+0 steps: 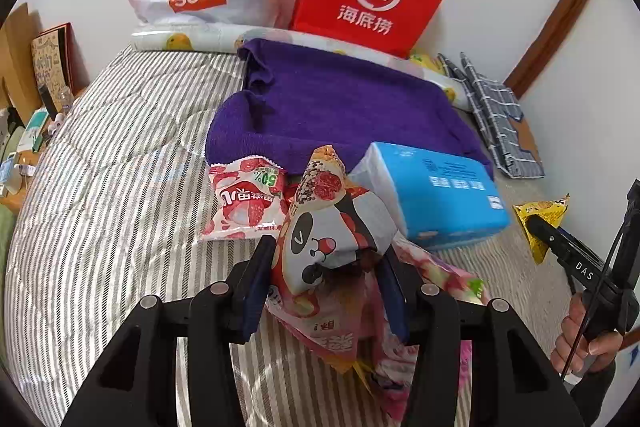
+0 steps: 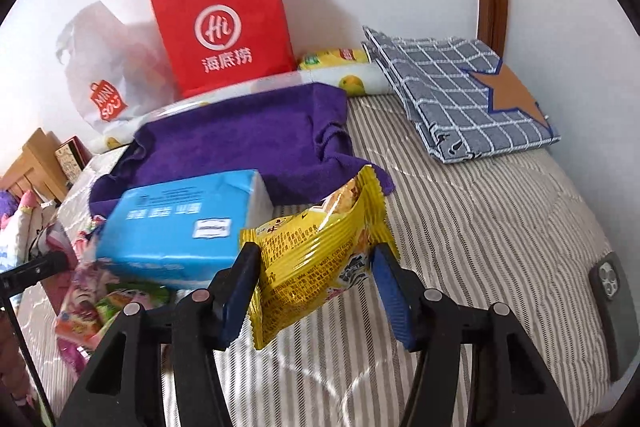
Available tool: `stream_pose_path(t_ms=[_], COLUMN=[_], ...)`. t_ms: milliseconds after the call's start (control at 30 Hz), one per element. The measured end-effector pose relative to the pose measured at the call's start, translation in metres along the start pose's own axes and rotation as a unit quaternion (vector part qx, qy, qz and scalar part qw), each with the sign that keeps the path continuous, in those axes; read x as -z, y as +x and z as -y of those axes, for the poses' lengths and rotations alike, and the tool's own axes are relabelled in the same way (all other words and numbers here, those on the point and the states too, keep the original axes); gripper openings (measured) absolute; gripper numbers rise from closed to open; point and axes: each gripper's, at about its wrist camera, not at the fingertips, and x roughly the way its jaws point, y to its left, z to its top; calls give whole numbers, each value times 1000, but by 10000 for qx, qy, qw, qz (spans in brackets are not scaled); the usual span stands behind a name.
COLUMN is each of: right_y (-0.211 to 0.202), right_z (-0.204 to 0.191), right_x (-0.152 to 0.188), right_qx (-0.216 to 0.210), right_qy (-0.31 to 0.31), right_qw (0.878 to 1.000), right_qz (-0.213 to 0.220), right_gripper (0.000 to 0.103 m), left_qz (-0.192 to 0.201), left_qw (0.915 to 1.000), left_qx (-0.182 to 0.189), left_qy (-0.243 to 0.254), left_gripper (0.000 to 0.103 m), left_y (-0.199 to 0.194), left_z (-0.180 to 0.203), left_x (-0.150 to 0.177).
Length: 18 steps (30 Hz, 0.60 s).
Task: Organize snacks
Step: 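Carry both held bags up and over onto the purple towel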
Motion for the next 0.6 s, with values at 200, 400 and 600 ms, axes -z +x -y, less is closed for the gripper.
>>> stream_pose_path(t_ms=[200,400,600], right_y=[-26,-41,-54], right_z=[-15,-25,-33], right_x=[3,6,6], right_qx=[-11,-6,14], right_qy=[-103,-147,-128], right_qw=[9999,9998,9997], right_qz=[127,166,194], right_gripper=[56,55,54], left_qz=[159,226,248], left_qw=[9998,9995,9991], left_qx=[70,191,309], left_qy=[105,122,139], left_gripper=[49,49,49], left_y=[-20,-31,-37], left_z=[7,15,25], left_x=[4,6,5])
